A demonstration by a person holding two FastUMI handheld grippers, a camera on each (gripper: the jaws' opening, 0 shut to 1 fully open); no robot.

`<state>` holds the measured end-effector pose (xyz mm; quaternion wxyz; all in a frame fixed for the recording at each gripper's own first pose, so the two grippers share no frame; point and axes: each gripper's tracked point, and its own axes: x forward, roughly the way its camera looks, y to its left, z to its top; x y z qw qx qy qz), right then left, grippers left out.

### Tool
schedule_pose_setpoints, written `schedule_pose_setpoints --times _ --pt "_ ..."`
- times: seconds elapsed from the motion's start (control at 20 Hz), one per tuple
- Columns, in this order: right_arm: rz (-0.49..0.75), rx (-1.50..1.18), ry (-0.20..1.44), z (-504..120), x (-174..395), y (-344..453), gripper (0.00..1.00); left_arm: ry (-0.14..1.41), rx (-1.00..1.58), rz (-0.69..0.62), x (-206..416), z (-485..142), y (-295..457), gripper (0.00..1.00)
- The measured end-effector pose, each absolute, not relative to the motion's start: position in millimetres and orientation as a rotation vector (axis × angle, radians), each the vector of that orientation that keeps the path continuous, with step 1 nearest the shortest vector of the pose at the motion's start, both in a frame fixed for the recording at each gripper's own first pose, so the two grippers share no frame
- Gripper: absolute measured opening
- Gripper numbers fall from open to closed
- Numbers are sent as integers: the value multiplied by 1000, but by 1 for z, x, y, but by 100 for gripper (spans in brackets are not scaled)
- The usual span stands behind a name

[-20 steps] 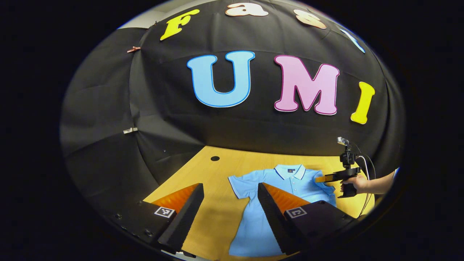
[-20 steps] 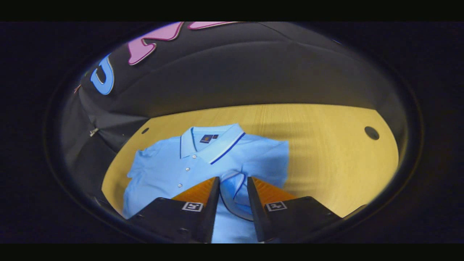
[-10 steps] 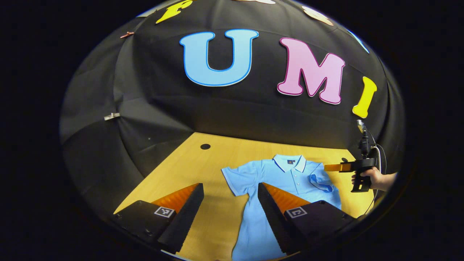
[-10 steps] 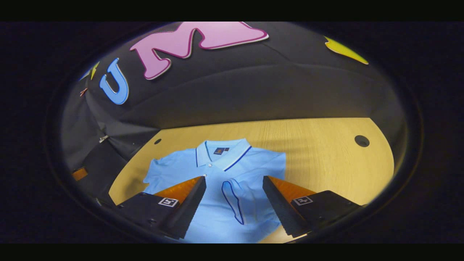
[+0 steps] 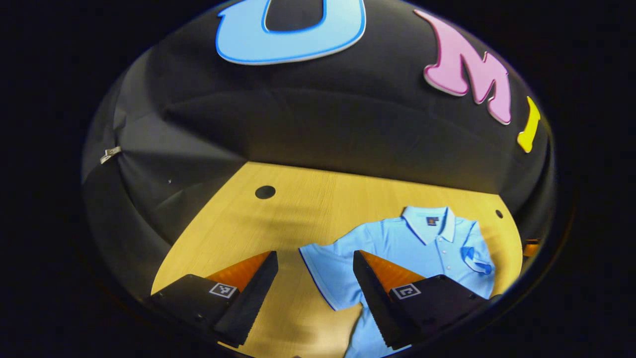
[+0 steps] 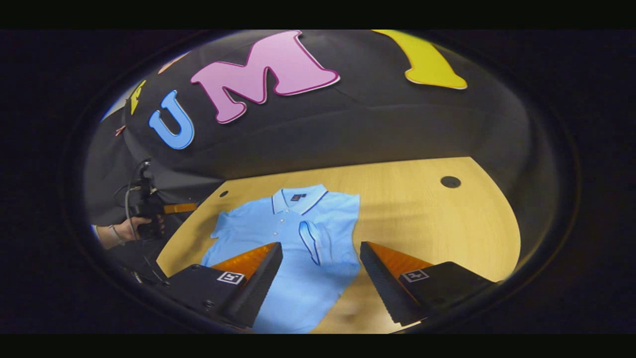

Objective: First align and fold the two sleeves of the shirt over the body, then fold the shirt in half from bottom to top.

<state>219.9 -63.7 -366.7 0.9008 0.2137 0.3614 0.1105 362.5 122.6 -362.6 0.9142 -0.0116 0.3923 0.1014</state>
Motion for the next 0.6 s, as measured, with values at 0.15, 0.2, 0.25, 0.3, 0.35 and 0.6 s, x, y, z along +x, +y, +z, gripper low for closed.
schedule_pose_setpoints --times 0.15,0.2,0.25,0.3,0.35,0.6 --pt "187 480 771 -369 196 -84 91 933 -12 208 374 -416 131 97" --pt "176 484 778 -371 191 -91 91 980 -5 220 373 -431 137 97" --pt "156 484 788 -376 185 -99 91 1017 -4 236 371 -444 143 97" --pt "134 485 798 -381 181 -107 91 1041 -13 247 370 -452 145 96" --pt "117 489 806 -384 178 -115 91 1052 -22 254 370 -458 146 96" --pt "82 502 817 -394 176 -130 91 1058 8 208 383 -463 137 97"
